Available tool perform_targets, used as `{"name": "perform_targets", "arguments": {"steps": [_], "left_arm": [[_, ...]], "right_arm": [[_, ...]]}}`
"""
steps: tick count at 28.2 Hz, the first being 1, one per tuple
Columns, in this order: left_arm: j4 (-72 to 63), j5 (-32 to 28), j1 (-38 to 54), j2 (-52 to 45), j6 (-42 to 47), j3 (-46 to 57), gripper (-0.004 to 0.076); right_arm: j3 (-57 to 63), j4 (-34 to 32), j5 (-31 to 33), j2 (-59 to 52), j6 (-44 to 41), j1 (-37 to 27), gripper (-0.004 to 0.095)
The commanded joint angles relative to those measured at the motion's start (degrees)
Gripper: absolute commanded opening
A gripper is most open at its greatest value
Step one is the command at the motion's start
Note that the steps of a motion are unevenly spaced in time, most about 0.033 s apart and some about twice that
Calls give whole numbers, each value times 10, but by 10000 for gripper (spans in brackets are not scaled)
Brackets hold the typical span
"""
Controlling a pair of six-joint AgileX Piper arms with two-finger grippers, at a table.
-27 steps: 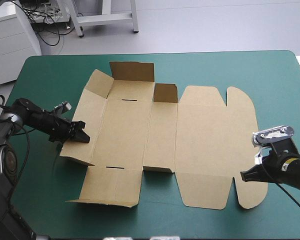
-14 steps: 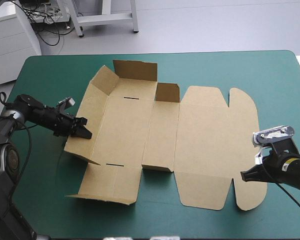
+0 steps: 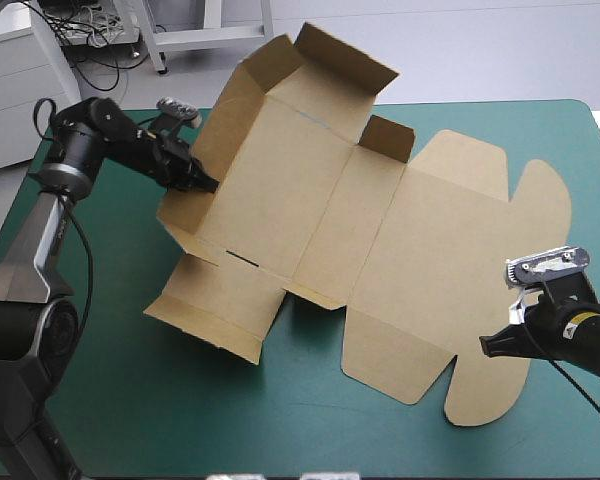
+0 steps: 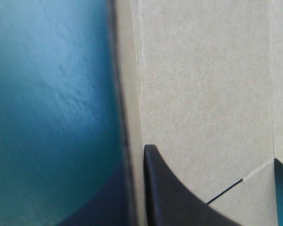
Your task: Fold the box
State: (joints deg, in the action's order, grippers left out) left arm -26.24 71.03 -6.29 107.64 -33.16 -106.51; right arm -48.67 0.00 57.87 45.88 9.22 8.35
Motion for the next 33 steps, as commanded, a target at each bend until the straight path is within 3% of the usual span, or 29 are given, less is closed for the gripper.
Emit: {"name": "perform_targets", "arguments": {"steps": [1, 7, 13, 22, 28, 33], "left_arm": [[83, 32, -66, -39, 13, -101, -32], [157, -8, -174, -39, -6, -155, -32], [280, -50, -250, -40, -3, -149, -32], [448, -105, -347, -50, 13, -101, -32], [489, -212, -393, -105, 28, 17, -32], [650, -320, -413, -200, 146, 217, -32]], "right_arm": [[-14, 0, -37, -4, 1, -4, -18], [-15, 0, -40, -4, 1, -4, -18], [-44, 0, -33, -9, 1, -4, -18], [-129, -53, -20, -27, -19, -4, -18], [-147, -61, -12, -27, -31, -4, -18], [-147, -61, -11, -27, -31, -4, -18]]}}
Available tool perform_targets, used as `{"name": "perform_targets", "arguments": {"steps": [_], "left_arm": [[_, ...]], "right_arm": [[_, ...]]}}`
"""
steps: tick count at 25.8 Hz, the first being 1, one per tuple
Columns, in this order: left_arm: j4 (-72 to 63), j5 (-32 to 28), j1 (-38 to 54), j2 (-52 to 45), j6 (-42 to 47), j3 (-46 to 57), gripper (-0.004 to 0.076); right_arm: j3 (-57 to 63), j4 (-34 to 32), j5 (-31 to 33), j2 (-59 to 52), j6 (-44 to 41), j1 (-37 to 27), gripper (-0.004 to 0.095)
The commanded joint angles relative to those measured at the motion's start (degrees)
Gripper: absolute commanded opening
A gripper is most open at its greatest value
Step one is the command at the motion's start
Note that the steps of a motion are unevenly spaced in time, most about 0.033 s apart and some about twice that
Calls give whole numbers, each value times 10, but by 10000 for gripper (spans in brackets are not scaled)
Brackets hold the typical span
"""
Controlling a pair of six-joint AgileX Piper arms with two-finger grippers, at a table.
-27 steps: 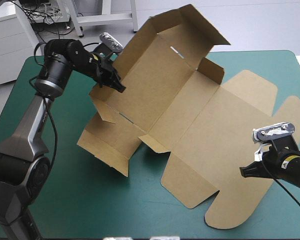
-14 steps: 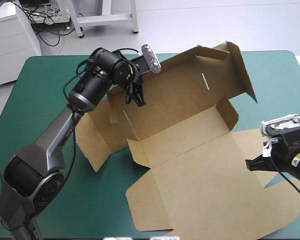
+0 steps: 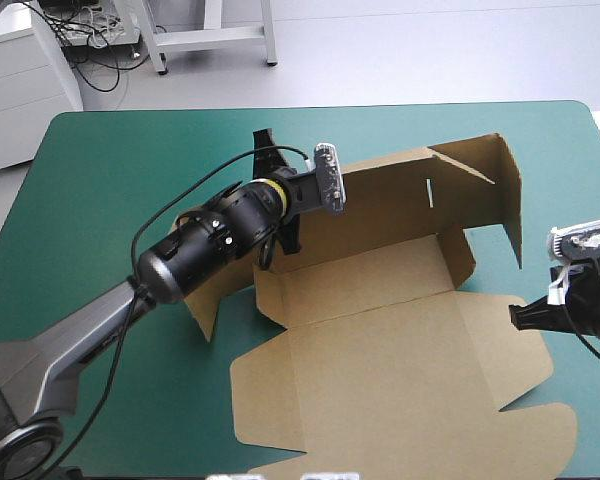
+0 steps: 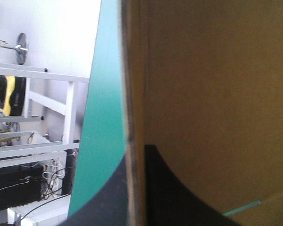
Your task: Fold the box
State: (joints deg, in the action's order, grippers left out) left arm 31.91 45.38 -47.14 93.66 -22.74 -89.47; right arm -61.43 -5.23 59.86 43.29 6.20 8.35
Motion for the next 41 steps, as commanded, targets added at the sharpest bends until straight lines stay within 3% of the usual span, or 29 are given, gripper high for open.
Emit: {"name": "perform_targets", "arguments": {"steps": [1, 9, 12, 15, 22, 28, 41], "left_arm": [[94, -91, -5, -81, 42, 94, -32], [163, -124, -10, -109, 98, 154, -32], [342, -125, -43, -123, 231, 154, -32], [414, -116, -60, -125, 280, 154, -32], [407, -75, -68, -125, 288, 159, -32], [415, -64, -68, -128, 292, 224, -32], [430, -60, -105, -140, 399, 326, -32]], "right_arm": [[-19, -9, -36, 0, 1, -4, -18], [-19, 9, -61, 0, -16, -4, -18], [-19, 9, -82, 0, -20, -4, -18], [-19, 9, -87, 1, -25, -4, -18], [-19, 9, -87, 1, -31, -4, -18], [-19, 9, -99, 1, -44, -4, -18], [-43, 9, -133, 54, -44, -4, -18]]}}
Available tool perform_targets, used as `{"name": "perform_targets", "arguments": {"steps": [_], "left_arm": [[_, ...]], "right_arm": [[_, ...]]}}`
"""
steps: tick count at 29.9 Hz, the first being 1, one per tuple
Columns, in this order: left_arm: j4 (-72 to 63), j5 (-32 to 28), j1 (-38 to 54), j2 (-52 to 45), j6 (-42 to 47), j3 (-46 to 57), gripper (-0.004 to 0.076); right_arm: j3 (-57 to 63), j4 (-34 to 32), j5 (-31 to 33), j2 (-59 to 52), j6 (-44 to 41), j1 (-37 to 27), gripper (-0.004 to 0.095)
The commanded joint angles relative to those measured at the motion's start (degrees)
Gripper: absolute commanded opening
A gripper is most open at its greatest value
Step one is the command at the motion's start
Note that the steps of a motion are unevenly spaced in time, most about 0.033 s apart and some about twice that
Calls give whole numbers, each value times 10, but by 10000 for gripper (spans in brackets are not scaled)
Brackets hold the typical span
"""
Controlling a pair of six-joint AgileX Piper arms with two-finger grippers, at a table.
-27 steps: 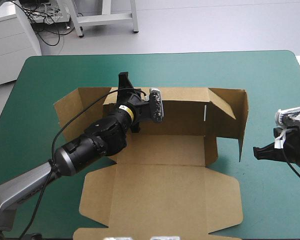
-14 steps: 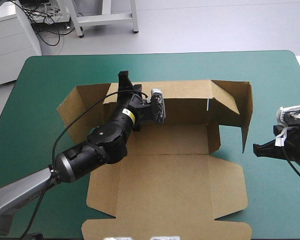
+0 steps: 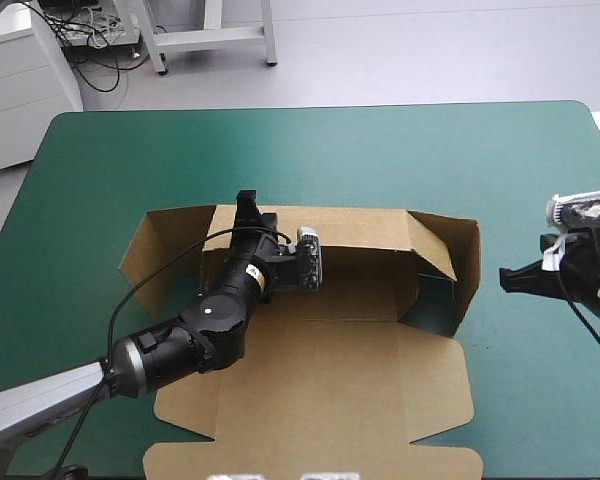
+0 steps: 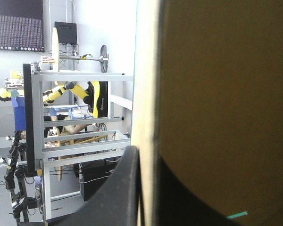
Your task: Fold the box
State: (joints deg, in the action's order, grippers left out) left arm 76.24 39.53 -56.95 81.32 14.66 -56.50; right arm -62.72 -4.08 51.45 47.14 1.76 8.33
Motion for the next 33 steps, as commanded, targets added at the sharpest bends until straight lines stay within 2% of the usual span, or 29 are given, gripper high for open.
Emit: {"name": "perform_targets", "arguments": {"steps": [1, 6, 9, 12, 15, 18, 21, 26, 33], "left_arm": [[-21, 2, -6, -16, 25, -4, -32], [-31, 15, -6, -16, 25, -4, -32], [-32, 23, -6, -16, 25, -4, -32], [-34, 21, -6, -16, 26, -4, -32], [-34, 19, -6, -16, 36, -4, -32], [-30, 19, -6, -16, 50, -4, -32], [-30, 19, -6, -16, 50, -4, -32], [-30, 19, -6, -16, 50, -4, -32], [-30, 19, -6, -16, 50, -4, -32]], "right_arm": [[-37, -6, -50, 23, 1, -4, -17], [-89, -11, -37, 75, 1, -4, 2], [-132, -7, -12, 113, 1, -4, 90], [-173, -7, 1, 152, 3, -4, 263], [-212, -7, 3, 188, 6, -4, 501], [-256, -7, 11, 227, 6, -4, 659], [-306, -7, 45, 275, 6, -4, 698], [-381, -7, 88, 349, 4, -4, 698], [-426, 9, 146, 433, -3, -4, 698]]}}
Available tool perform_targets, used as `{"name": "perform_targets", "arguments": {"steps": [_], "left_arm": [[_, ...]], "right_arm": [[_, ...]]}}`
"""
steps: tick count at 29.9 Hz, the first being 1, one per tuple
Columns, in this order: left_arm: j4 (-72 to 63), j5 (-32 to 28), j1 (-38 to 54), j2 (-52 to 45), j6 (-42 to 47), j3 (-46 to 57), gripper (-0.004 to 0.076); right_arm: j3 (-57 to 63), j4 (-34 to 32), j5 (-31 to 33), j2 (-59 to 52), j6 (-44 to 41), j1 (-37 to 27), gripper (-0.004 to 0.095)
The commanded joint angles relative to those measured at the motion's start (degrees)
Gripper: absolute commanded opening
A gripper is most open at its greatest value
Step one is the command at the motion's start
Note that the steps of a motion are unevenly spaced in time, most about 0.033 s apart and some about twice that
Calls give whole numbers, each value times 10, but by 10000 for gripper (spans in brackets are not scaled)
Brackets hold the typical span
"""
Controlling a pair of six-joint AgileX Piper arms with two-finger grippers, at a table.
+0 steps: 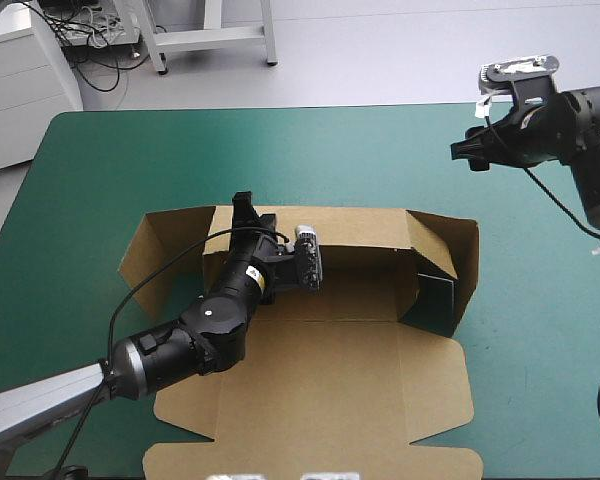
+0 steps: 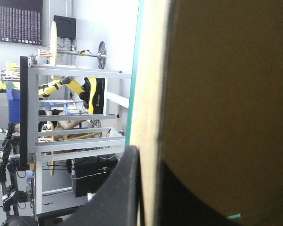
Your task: Fold the box
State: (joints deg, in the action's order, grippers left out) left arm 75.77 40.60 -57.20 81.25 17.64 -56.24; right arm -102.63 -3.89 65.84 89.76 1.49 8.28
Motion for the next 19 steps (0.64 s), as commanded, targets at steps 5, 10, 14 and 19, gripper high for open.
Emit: {"name": "perform_targets", "arguments": {"steps": [5, 10, 14, 19], "left_arm": [[-25, 8, -4, -15, 21, -7, -32], [-25, 8, -4, -15, 21, -7, -32], [-25, 8, -4, -15, 21, -7, -32], [-25, 8, -4, -15, 21, -7, -32]], "right_arm": [[-27, 25, 49, 50, 2, -4, 698], [-14, 25, 56, 58, 4, -4, 698], [12, 28, 56, 55, 7, -4, 698], [63, 51, 56, 39, 33, -4, 698]]}}
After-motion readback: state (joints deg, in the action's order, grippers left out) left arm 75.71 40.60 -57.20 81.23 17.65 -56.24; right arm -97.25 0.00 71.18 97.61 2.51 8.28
